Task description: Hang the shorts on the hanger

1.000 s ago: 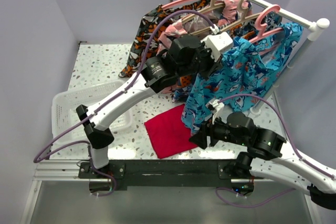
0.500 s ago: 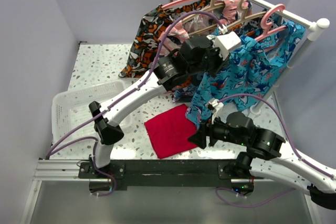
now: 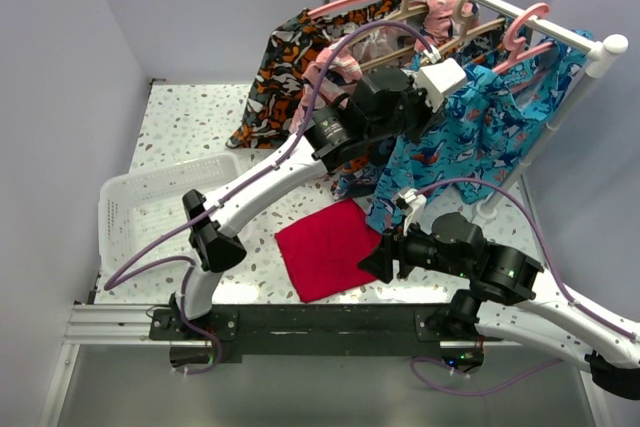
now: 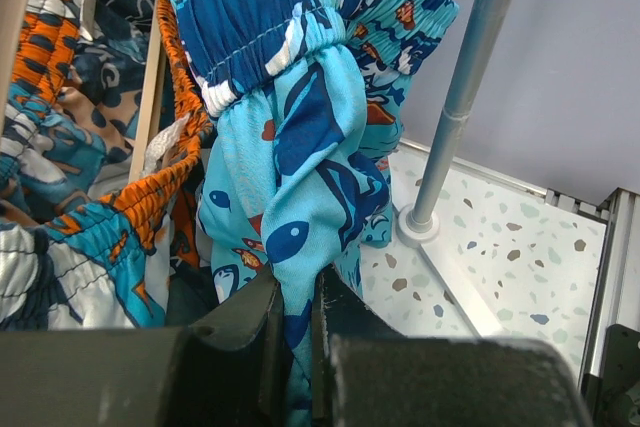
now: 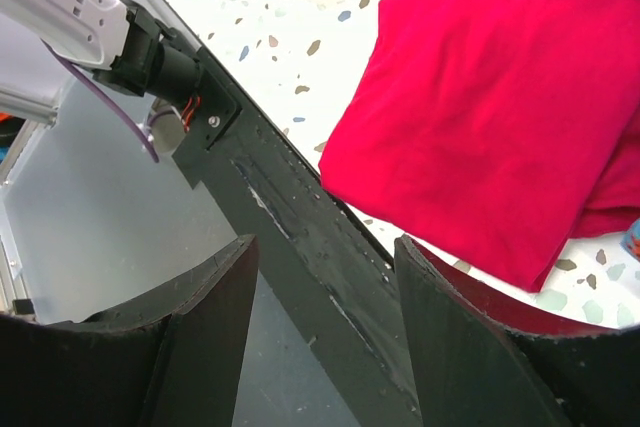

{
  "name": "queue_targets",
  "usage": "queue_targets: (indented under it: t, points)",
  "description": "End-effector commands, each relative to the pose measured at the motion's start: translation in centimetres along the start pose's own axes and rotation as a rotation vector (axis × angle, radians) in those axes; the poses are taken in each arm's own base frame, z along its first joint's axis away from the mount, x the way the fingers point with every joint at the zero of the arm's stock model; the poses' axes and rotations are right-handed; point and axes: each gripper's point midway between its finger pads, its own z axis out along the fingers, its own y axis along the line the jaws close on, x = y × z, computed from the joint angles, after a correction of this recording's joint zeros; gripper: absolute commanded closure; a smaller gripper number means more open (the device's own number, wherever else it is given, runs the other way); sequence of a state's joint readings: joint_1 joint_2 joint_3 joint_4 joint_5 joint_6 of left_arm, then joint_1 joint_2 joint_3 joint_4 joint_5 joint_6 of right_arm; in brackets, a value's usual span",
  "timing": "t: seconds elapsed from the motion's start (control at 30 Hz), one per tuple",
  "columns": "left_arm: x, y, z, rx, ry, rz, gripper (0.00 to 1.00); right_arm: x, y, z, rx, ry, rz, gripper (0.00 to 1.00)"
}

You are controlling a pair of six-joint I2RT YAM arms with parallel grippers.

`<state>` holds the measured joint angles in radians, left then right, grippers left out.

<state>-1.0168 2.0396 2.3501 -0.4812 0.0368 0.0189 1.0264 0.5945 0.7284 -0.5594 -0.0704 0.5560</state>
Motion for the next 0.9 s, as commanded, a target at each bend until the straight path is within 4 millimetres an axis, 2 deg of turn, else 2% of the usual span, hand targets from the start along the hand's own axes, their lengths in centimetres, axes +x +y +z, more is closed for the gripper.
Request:
queue_targets:
  t: [0.0,0.17,0.23,0.27,0.3,0.37,0.4,0.43,0.47,0.5,0.57,0.6,0.67,0.7,0.73,0.77,0.8,0.83,0.87]
  points:
    - [-6.4,1.0,-0.8,-0.026,-0.208,-0.005,1.0,-0.8,0.7,0.0,-0.03,-0.033,0.005,0.4]
    - [-5.9,0.9,-0.3,-0.019,-0.198,-0.04,1.0,-0.7,0.5,0.0,-0.022,-0.032,0.008,0.4]
    - [-6.1,1.0,-0.7,-0.02,-0.201,-0.04,0.93,-0.7,0.4,0.0,-0.018,-0.034,0.009,0.4]
    - [-5.9,0.9,-0.7,-0.02,-0.195,-0.038,0.88,-0.7,0.3,0.0,-0.015,-0.035,0.008,0.4]
    - [-5.9,1.0,-0.8,-0.022,-0.194,-0.036,0.75,-0.7,0.3,0.1,-0.015,-0.035,0.008,0.4]
    - [-6.1,1.0,-1.3,-0.026,-0.2,-0.033,0.64,-0.7,0.3,0.2,-0.011,-0.032,0.006,0.39]
    - [-6.2,1.0,-1.4,-0.026,-0.2,-0.033,0.53,-0.8,0.3,0.2,-0.01,-0.034,0.003,0.39]
    - [-6.4,1.1,-1.7,-0.026,-0.205,-0.034,0.48,-0.8,0.3,0.1,-0.007,-0.034,0.003,0.39]
    - [-6.2,0.9,-1.9,-0.018,-0.199,-0.035,0.4,-1.0,0.2,0.0,-0.003,-0.039,-0.001,0.39]
    - [-6.6,0.9,-2.5,-0.013,-0.205,-0.033,0.39,-0.9,0.0,0.0,0.01,-0.039,-0.003,0.39]
    - [-6.1,0.5,-2.8,-0.001,-0.194,-0.032,0.38,-1.0,-0.2,-0.2,0.021,-0.042,-0.01,0.39]
    - [-6.7,0.6,-3.6,-0.003,-0.206,-0.032,0.37,-1.0,-0.5,-0.3,0.035,-0.042,-0.012,0.38]
    - [-5.8,0.6,-3.8,-0.002,-0.186,-0.03,0.35,-1.1,-0.7,-0.5,0.046,-0.048,-0.017,0.37]
    - [-6.4,0.5,-4.7,0.0,-0.198,-0.026,0.34,-0.9,-0.8,-0.5,0.052,-0.042,-0.015,0.36]
    - [-5.2,0.2,-4.6,0.012,-0.172,-0.026,0.33,-0.9,-0.9,-0.6,0.056,-0.04,-0.018,0.36]
    - [-5.0,0.1,-4.9,0.018,-0.166,-0.021,0.32,-0.8,-1.0,-0.6,0.059,-0.038,-0.018,0.36]
    - [-5.6,0.0,-5.9,0.02,-0.178,-0.019,0.32,-0.7,-1.0,-0.7,0.059,-0.035,-0.019,0.35]
    - [-4.4,-0.3,-5.9,0.035,-0.156,-0.016,0.31,-0.7,-1.5,-0.6,0.082,-0.039,-0.023,0.35]
    - [-4.1,-0.5,-6.2,0.043,-0.154,-0.014,0.29,-0.6,-1.7,-0.6,0.089,-0.039,-0.022,0.34]
